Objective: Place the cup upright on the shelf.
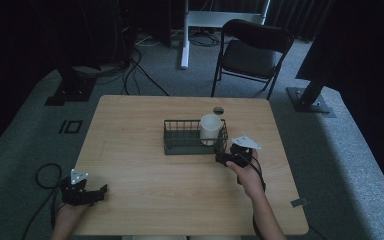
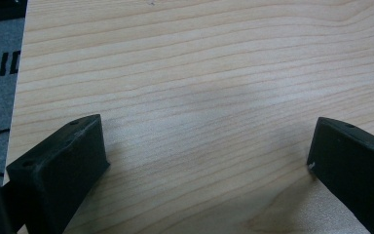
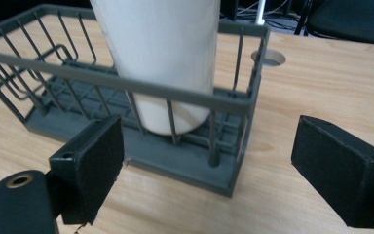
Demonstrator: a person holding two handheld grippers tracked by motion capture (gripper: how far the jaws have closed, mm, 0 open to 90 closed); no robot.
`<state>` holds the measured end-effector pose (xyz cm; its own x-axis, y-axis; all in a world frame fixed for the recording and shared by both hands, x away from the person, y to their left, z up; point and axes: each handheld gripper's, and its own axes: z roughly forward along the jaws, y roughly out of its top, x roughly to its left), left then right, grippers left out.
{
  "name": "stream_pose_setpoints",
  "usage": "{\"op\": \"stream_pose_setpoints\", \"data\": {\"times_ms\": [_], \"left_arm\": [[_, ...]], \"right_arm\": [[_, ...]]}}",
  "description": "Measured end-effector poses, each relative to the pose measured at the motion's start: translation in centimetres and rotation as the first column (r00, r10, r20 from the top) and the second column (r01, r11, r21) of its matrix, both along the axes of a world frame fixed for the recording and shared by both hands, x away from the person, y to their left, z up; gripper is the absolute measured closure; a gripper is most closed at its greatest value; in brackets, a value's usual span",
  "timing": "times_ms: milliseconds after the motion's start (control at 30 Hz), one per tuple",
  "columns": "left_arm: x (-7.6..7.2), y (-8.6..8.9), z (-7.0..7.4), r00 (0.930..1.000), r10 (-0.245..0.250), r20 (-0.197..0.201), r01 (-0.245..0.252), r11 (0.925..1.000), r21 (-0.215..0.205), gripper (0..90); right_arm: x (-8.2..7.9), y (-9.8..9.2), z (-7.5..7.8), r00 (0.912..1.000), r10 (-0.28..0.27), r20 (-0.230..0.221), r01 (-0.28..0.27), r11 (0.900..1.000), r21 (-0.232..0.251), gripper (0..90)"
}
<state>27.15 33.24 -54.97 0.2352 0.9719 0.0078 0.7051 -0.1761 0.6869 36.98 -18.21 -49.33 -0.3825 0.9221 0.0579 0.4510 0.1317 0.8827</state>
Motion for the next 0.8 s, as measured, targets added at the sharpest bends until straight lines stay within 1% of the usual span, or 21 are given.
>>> {"op": "stream_pose_setpoints", "data": {"times_ms": [167,300,433,800], "left_arm": [[0.0,0.0,0.0,1.0000,0.000,0.000,0.000,1.0000,0.000,0.9],[0.0,0.0,0.0,1.0000,0.000,0.000,0.000,1.0000,0.000,0.9],[0.0,0.0,0.0,1.0000,0.000,0.000,0.000,1.0000,0.000,0.9],[0.0,0.0,0.0,1.0000,0.000,0.000,0.000,1.0000,0.000,0.9]], "right_arm": [[-0.3,-0.5,-0.7,0.9999,-0.004,-0.011,0.004,1.000,-0.010,11.8],[-0.7,-1.1,-1.2,0.9997,-0.015,-0.020,0.015,1.000,-0.003,11.8],[-1.0,-1.6,-1.8,0.9992,-0.023,-0.032,0.022,1.000,-0.014,11.9],[-1.5,-3.0,-2.8,0.9976,-0.043,-0.054,0.042,0.999,-0.032,12.9]]}}
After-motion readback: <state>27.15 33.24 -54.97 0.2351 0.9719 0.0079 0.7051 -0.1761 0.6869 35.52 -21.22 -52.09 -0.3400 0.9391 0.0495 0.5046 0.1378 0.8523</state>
